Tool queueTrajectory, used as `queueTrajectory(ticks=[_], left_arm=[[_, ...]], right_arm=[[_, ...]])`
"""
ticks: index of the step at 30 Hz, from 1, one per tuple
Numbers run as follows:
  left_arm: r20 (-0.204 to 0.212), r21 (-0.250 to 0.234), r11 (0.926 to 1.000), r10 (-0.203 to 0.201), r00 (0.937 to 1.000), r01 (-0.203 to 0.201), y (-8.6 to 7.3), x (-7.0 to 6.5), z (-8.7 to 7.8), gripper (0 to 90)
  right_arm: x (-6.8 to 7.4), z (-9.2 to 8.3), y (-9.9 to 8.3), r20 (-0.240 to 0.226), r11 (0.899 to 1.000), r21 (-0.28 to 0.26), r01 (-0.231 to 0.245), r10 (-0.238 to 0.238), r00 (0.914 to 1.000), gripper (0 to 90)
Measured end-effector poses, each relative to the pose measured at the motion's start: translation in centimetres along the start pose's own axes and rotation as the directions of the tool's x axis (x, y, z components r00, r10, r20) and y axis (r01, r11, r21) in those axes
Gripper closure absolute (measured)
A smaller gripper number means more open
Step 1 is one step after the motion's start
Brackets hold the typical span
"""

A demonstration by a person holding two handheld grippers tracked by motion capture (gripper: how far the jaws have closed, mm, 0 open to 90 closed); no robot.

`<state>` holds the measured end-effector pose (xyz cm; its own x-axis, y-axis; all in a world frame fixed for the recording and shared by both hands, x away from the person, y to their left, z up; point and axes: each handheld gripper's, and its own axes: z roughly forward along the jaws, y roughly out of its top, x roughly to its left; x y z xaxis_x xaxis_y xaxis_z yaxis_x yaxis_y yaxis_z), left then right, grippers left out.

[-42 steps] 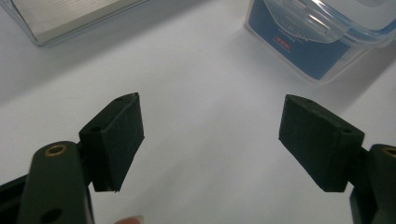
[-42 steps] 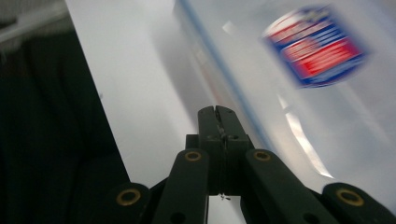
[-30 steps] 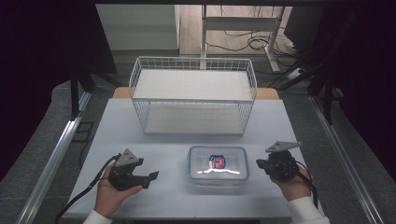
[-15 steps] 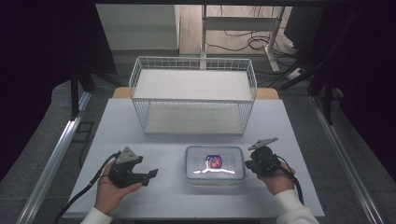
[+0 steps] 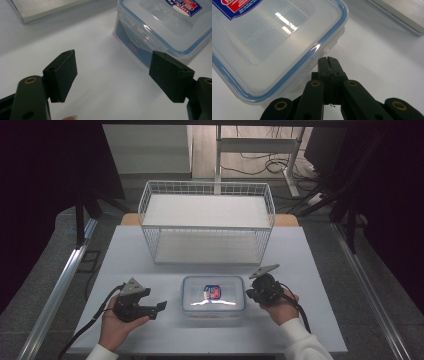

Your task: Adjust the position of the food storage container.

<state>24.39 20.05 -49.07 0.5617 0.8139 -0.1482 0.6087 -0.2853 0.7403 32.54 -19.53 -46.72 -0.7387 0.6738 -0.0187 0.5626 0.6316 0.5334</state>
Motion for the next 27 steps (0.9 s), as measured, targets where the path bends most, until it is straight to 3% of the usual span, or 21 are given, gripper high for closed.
queueTrajectory(ticks=[10, 17, 22, 24, 26, 27], left_arm=[[0.001, -0.015, 0.9997, -0.02, 0.9998, 0.02, 0.0, 0.3, -0.1, 22.0], [0.007, -0.037, 0.9983, -0.044, 0.999, 0.045, 0.1, 0.1, -0.6, 22.0], [0.002, -0.04, 0.9989, -0.024, 0.9997, 0.024, 0.2, -0.2, -0.6, 22.4], [0.003, -0.033, 0.9993, -0.018, 0.9998, 0.018, 0.2, -0.3, -0.5, 22.4], [-0.001, -0.033, 0.9993, -0.017, 0.9999, 0.017, 0.2, -0.3, -0.5, 22.4], [0.0, -0.038, 0.9991, -0.021, 0.9998, 0.021, 0.2, -0.2, -0.6, 22.4]], right_arm=[[1.0, 1.0, 0.9, -0.034, 0.999, 0.006, 0.038, -0.038, 0.9987, 89.1], [0.3, -0.9, -0.4, 0.023, 0.995, -0.095, -0.005, 0.008, 0.9997, 89.1], [0.0, -3.4, -2.5, 0.0, 0.976, -0.209, -0.057, 0.059, 0.9983, 88.2], [-0.1, -4.0, -3.2, -0.04, 0.961, -0.264, -0.087, 0.079, 0.9961, 69.8], [-0.4, -4.4, -3.7, -0.046, 0.935, -0.328, -0.131, 0.123, 0.9914, 46.1], [-0.6, -4.5, -3.8, -0.057, 0.922, -0.354, -0.156, 0.145, 0.9878, 39.9]])
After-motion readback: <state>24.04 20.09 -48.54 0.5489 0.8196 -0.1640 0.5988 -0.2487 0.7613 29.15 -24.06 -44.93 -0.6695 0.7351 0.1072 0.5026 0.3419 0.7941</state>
